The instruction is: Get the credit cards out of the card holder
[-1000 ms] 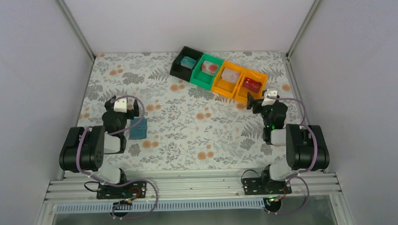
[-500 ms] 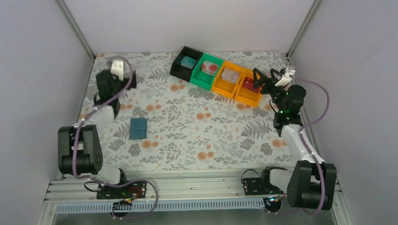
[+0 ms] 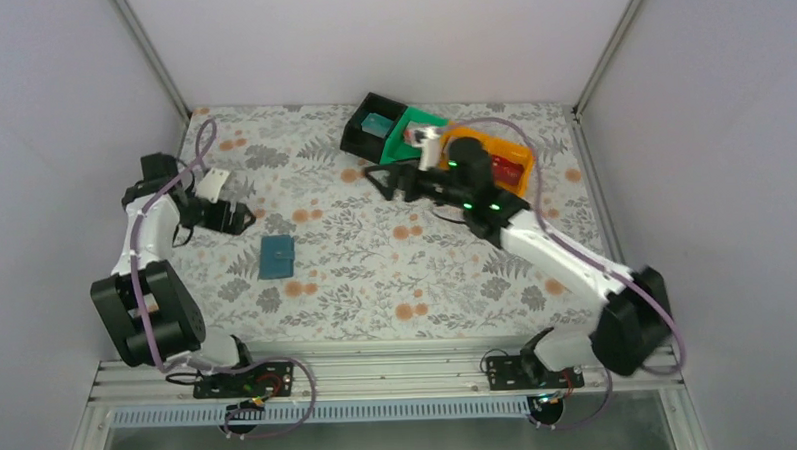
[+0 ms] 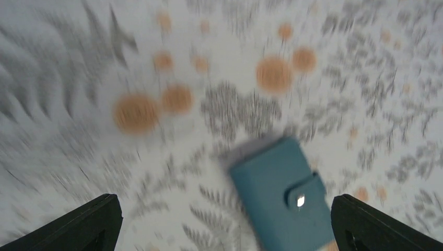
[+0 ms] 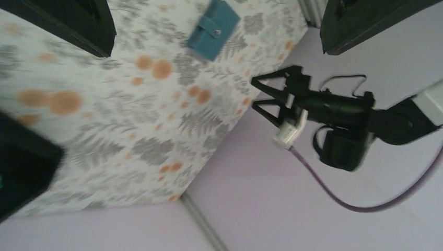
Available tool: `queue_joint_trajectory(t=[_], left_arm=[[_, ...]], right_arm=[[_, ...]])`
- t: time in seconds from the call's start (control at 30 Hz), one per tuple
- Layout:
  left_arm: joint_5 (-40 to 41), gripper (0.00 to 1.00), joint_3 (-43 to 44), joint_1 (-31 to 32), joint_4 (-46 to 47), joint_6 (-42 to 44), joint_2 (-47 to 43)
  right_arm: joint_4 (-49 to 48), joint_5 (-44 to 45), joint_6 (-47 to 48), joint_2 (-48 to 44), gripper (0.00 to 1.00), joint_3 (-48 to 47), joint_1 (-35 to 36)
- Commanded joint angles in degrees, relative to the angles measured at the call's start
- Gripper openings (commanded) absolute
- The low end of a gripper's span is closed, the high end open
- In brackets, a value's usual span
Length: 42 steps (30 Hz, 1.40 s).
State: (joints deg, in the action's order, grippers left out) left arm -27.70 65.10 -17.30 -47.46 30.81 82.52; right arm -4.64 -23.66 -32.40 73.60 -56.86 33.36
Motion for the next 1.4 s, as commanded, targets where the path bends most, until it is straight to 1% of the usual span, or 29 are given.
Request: queue_joint_trajectory(t=[0.0,0.07,0.17,0.23,0.3,0.37,0.43,0.47,0.53,0.6,0.7,0.83,0.93,1.03,1.07,1.1,1.17,1.2,1.23,1.3,1.37], left_arm=[[-5.7,1.00,-3.1,-4.8,-10.7,7.9,4.1],[-5.8,1.00,-5.0,-4.8,-9.3,7.6,6.3],[-6.5,1.00,-5.3,-4.8,-7.3,7.1,10.0],[-7.6,0.98,-5.5,-4.8,-6.3,7.3,12.6],[-8.1,0.92,-5.3,-4.7,-6.3,8.2,16.1],[-8.3,0.84,-4.9,-4.8,-6.5,9.3,19.3],[-9.7,0.79,-5.2,-4.8,-6.0,10.0,21.2],[-10.9,0.78,-5.3,-4.7,-6.0,10.2,21.9],[-13.4,0.75,-5.3,-4.4,-6.0,11.0,22.8],[-14.4,0.70,-5.2,-3.9,-5.6,11.1,24.3],[-16.2,0.60,-5.0,-3.7,-5.7,11.4,26.5],[-20.2,0.58,-3.8,-3.2,-7.2,12.8,27.7],[-22.4,0.56,-2.6,-2.6,-7.6,13.0,27.9],[-25.3,0.51,-1.4,-2.0,-8.7,13.7,28.1],[-26.3,0.48,-1.3,-1.7,-9.3,14.3,28.0],[-27.3,0.42,-1.6,-1.2,-10.2,15.4,27.9],[-28.0,0.22,-1.5,-0.6,-11.9,17.4,27.2],[-28.3,0.10,-1.4,-0.5,-12.5,17.8,26.6],[-28.5,0.03,-1.2,-0.6,-13.2,18.2,26.0],[-28.7,0.02,-0.7,-0.7,-14.8,19.0,24.3],[-28.6,0.02,-0.3,-1.0,-14.6,17.2,21.7]], right_arm=[[10.2,5.2,-4.5,15.4,0.99,-15.0,10.4],[12.7,4.8,-6.5,26.1,0.97,-22.8,13.6],[13.8,2.0,-11.6,37.3,0.86,-31.5,15.7],[13.4,-0.8,-14.8,43.8,0.82,-35.6,16.5],[14.1,-1.8,-17.0,49.8,0.75,-39.6,17.4],[16.8,-2.1,-17.8,55.1,0.69,-43.9,18.0],[20.0,-1.2,-18.3,59.3,0.67,-47.7,18.3],[19.9,-1.5,-19.0,60.7,0.66,-48.3,18.4],[18.4,-2.7,-20.6,62.9,0.64,-48.7,18.4],[18.0,-4.3,-21.5,65.0,0.60,-50.4,18.4],[17.7,-7.3,-22.2,67.9,0.52,-52.4,18.7],[14.2,-10.6,-23.4,69.7,0.46,-53.0,19.3],[13.5,-12.9,-23.4,70.4,0.38,-54.3,19.6],[12.1,-14.6,-22.5,70.3,0.27,-54.9,19.7],[11.6,-15.4,-22.1,70.5,0.24,-55.2,19.6],[11.5,-16.1,-21.9,70.6,0.22,-56.1,19.6],[11.5,-16.9,-21.4,70.6,0.21,-57.0,19.4],[11.9,-17.1,-20.9,70.4,0.21,-57.3,19.2],[12.5,-17.0,-20.3,69.8,0.22,-57.1,18.9],[13.8,-16.5,-18.3,67.3,0.22,-55.9,17.7],[14.9,-14.5,-15.7,63.1,0.24,-53.1,15.9]])
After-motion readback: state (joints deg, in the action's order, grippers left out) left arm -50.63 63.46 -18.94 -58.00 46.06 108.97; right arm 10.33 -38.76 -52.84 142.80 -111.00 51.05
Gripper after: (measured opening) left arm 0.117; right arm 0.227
